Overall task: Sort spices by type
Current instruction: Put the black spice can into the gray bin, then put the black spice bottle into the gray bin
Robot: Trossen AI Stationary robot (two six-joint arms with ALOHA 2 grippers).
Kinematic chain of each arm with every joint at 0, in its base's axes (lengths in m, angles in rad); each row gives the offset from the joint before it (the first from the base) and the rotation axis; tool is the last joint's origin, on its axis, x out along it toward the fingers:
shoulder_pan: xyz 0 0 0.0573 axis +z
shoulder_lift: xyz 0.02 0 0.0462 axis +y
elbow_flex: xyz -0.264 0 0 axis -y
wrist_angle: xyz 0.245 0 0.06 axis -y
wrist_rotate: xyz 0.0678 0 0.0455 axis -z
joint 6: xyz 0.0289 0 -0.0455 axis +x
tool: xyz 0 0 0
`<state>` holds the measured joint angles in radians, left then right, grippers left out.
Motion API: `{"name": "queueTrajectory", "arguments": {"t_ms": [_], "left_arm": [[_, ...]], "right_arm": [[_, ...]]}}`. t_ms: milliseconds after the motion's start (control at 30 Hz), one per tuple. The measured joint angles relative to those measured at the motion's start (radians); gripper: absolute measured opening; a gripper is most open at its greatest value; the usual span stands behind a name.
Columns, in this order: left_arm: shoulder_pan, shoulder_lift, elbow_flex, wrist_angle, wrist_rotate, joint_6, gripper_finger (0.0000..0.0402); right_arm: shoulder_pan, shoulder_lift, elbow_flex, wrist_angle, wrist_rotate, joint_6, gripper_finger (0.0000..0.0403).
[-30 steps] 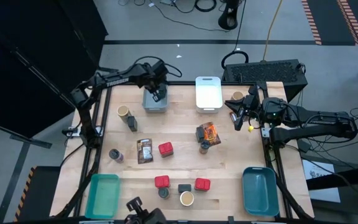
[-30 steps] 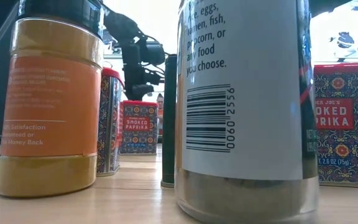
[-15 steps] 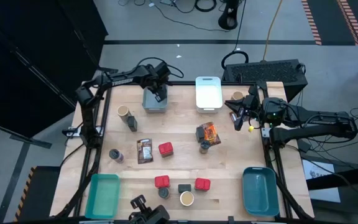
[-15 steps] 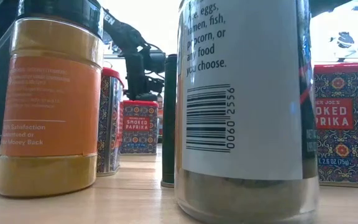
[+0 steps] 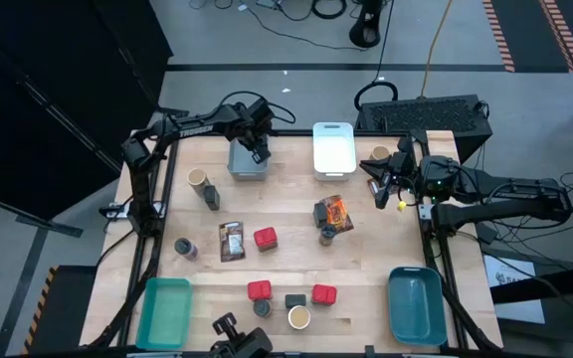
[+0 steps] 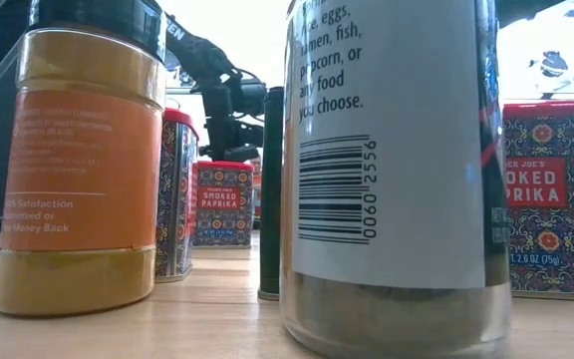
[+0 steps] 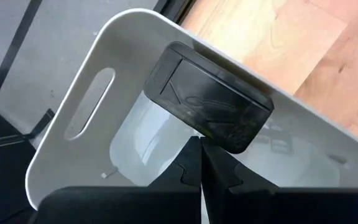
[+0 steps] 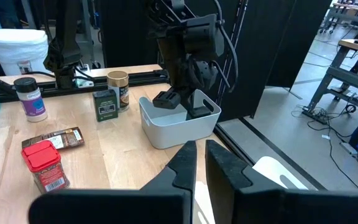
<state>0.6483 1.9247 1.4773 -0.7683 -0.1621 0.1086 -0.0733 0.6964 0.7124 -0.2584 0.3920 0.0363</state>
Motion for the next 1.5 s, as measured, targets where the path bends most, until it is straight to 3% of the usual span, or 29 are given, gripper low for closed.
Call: {"name": "queueTrajectory", "arguments": {"t_ms": [367, 567, 800, 1067, 1200, 1367, 1500], "left_arm": [[0.0, -0.031, 0.006, -0.069, -0.035, -0.024, 0.0001], [-0.03, -0.146, 0.007, -0.104, -0.06, -0.033, 0.0001], [-0.176, -0.294, -0.044, -0.033, -0.06, -0.048, 0.0001], [-0.382, -0.464, -0.215, 0.121, -0.11, -0.042, 0.0001], [-0.475, -0.563, -0.314, 0.177, -0.176, -0.094, 0.0001], [-0.596, -0.678, -0.42, 0.231, -0.261, -0.13, 0.0001], [-0.687, -0.765, -0.492, 0.313, -0.303, -0.129, 0.0001]], "right_arm": [[0.0, 0.0, 0.0, 0.0, 0.001, 0.004, 0.0018], [0.0, 0.005, 0.0, 0.006, 0.003, 0.039, 0.0018], [0.011, 0.077, 0.0, 0.06, 0.001, 0.084, 0.0018], [0.095, 0.222, 0.073, 0.044, -0.001, 0.135, 0.0018], [0.139, 0.298, 0.139, -0.047, -0.002, 0.157, 0.0018], [0.179, 0.392, 0.264, -0.298, -0.007, 0.311, 0.0018], [0.194, 0.466, 0.352, -0.461, -0.104, 0.465, 0.0018]]}}
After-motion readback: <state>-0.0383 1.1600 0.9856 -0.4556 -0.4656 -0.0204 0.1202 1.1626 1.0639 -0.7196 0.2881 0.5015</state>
